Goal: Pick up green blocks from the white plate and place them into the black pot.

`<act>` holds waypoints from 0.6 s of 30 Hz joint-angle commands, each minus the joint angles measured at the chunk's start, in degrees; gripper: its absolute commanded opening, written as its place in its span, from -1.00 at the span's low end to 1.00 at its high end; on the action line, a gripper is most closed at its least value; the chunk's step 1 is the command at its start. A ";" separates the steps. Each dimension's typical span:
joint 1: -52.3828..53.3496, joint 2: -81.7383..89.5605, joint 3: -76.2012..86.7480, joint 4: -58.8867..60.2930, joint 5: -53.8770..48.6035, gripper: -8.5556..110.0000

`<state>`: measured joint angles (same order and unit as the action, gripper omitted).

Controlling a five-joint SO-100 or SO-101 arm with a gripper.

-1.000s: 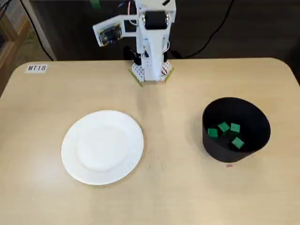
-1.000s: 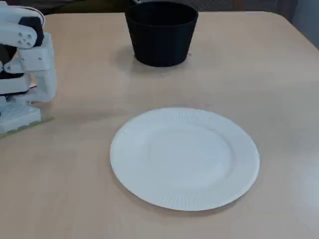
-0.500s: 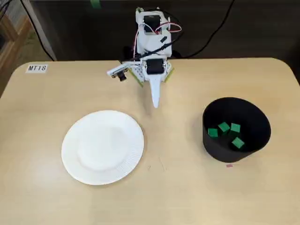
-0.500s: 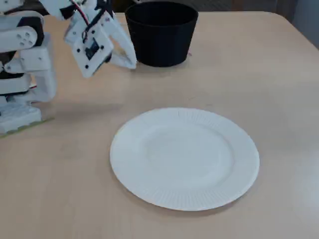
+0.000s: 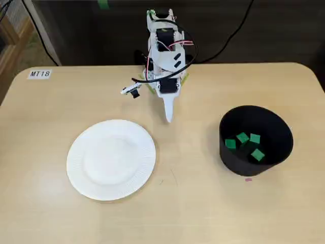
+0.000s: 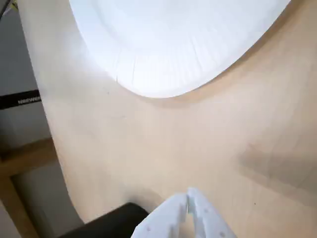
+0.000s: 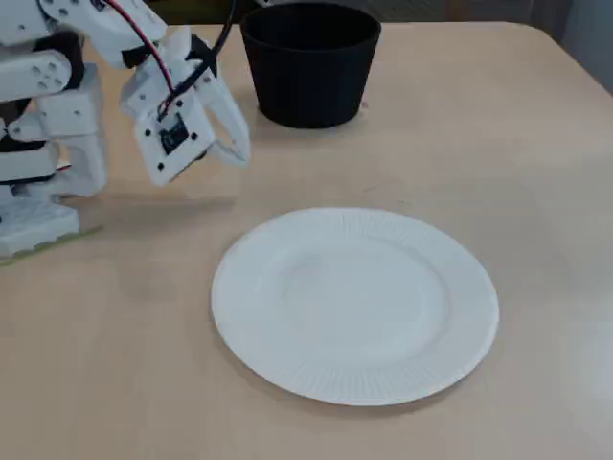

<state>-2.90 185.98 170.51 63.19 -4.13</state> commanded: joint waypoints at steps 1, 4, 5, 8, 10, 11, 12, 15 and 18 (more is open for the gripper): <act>-0.18 0.35 -0.26 0.09 -0.62 -0.90; -0.26 0.35 -0.26 0.09 -0.62 -0.90; -0.18 0.35 -0.26 0.09 -0.53 -0.90; -0.35 0.35 -0.26 0.09 -0.79 -0.90; -0.62 0.35 -0.26 0.09 -1.05 -0.90; -0.62 0.35 -0.26 0.09 -1.05 -0.90; -0.62 0.35 -0.26 0.09 -1.05 -0.90; -0.62 0.35 -0.26 0.09 -1.05 -0.90; -0.62 0.35 -0.26 0.09 -1.05 -0.90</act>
<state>-2.99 185.98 170.51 63.19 -4.92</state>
